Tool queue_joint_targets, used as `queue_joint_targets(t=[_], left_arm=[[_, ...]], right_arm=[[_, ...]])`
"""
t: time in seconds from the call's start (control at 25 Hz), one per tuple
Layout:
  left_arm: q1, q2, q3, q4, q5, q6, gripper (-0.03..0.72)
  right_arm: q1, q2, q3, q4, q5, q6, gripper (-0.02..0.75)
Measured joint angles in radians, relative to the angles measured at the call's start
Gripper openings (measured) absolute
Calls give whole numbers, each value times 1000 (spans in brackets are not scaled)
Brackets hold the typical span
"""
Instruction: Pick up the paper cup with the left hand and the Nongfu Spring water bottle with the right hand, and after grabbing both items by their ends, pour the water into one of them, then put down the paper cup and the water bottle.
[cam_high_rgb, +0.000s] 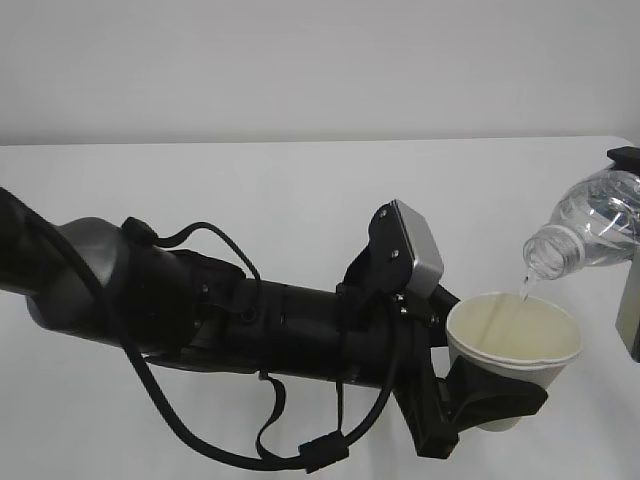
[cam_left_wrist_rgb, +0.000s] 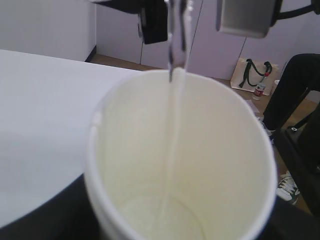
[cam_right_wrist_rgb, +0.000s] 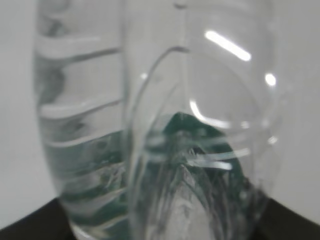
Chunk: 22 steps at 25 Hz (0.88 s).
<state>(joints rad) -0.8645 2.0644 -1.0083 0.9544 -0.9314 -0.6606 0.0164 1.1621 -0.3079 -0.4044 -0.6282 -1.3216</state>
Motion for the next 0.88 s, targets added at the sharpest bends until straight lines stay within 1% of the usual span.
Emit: queue_joint_targets(t=[0.88], left_arm=[[0, 2, 0, 0, 0, 0, 473]], right_arm=[[0, 0, 0, 0, -1, -2, 426]])
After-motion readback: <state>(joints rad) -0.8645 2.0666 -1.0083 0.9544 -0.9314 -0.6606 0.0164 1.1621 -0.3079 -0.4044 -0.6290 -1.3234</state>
